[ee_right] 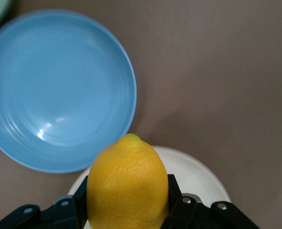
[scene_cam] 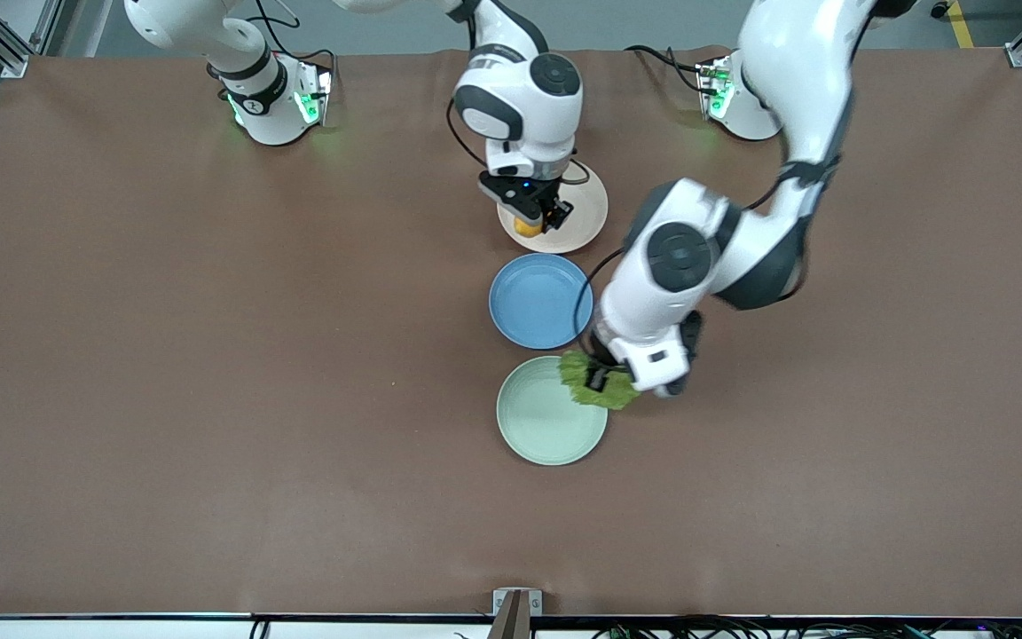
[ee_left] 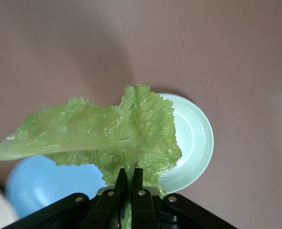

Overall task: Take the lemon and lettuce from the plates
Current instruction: 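Lift the lettuce with the left gripper while the right gripper lifts the lemon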

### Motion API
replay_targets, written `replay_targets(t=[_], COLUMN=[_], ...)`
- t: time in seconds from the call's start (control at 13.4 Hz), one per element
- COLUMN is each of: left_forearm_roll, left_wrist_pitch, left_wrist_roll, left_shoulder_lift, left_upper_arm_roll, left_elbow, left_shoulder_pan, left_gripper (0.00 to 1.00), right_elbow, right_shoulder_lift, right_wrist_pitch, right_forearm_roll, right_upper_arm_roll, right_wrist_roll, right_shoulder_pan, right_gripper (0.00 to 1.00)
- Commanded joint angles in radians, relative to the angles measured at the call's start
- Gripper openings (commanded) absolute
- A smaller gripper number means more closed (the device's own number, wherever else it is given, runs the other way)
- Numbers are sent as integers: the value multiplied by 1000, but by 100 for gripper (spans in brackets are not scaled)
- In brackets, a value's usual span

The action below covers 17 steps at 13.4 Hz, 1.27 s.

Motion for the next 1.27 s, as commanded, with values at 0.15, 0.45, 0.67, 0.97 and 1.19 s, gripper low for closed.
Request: replay_targets(t=[0.15, 0.45, 0.67, 0.97, 1.19], left_forearm_roll=[-31, -22, -19, -19, -19], left_wrist_pitch=[-108, -47, 135, 318, 419], left_wrist_roll=[324, 569, 724, 955, 1030], left_shoulder_lift=[-154, -254, -292, -285, -249], left_upper_arm_roll=[-12, -9, -9, -9, -9], left_elbow=[-167, -356, -526, -683, -746], left_shoulder_pan=[129, 210, 276, 348, 365], left_gripper=[0, 0, 1, 1, 4], right_elbow=[-247, -346, -352, -424, -479], right_shoulder_lift=[-253, -366, -364, -354, -304], right_wrist_pitch=[12, -10, -31, 54, 171], right_forearm_roll=[85, 199, 219, 219, 219], right_upper_arm_roll=[17, 16, 11, 11, 11], right_wrist_roll=[-411, -853, -1135, -1502, -1654], right_shoulder_pan=[-252, -517, -695, -924, -980], right_gripper=[0, 0, 0, 0, 1])
